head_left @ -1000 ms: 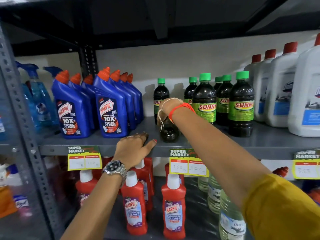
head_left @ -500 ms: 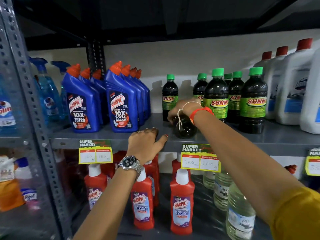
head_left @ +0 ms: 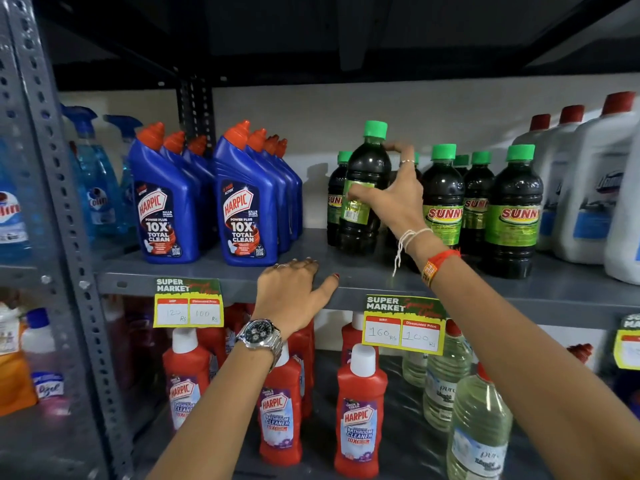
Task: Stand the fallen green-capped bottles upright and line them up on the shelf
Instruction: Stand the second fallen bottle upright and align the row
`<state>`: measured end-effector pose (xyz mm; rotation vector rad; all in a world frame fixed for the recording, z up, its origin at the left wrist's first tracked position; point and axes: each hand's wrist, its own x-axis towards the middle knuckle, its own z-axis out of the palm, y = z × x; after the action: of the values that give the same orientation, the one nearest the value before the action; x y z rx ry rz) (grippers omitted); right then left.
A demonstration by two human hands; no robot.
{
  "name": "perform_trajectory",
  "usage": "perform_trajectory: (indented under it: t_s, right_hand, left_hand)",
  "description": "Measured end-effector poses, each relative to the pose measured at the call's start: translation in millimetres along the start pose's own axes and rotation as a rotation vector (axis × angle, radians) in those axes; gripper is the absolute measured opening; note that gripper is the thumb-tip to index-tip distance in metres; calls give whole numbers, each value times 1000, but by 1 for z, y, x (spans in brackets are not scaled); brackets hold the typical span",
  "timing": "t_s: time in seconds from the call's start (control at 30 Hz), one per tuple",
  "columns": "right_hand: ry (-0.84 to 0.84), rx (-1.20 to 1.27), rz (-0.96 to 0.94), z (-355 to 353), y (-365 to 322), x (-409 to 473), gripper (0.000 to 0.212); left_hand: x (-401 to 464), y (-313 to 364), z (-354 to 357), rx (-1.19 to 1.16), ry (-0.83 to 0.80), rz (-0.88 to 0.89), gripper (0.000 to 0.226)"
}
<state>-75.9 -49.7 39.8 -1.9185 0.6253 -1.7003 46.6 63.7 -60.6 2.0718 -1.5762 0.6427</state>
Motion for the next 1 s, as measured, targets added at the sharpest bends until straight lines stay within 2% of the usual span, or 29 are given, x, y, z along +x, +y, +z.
perform_trajectory:
  t_s: [0.27, 0.33, 0.47, 0.6, 0.67, 0.7, 0.77, 0.83, 0.93, 1.0]
  right_hand:
    - [-156, 95, -24, 10, 25, -15, 75]
    - [-169, 26, -11, 10, 24, -15, 85]
    - [-165, -302, -2, 12, 27, -21, 116]
    - [-225, -339, 141, 12, 31, -14, 130]
    - [-285, -198, 297, 10, 32, -5, 123]
    - [-323, -99, 353, 9, 33, -2, 110]
    - [-419, 45, 398, 5, 34, 2, 84]
    - [-514, 150, 424, 1, 34, 4, 73]
    - [-546, 198, 444, -1, 36, 4, 79]
    - [-496, 23, 385, 3, 35, 0, 94]
  left_hand:
    - [1, 1, 1, 21, 20, -9, 66]
    - [1, 1, 1, 22, 23, -12, 65]
    - [0, 2, 0, 17, 23, -20, 65]
    - [-1, 2, -1, 16, 13, -23, 65]
    - [0, 2, 0, 7, 5, -18, 64]
    - [0, 1, 0, 3, 0, -15, 62]
    - [0, 1, 0, 0, -13, -10, 61]
    - [0, 1, -1, -2, -20, -10, 62]
    - [0, 1, -1, 1, -20, -11, 62]
    - [0, 2, -1, 8, -7, -14, 61]
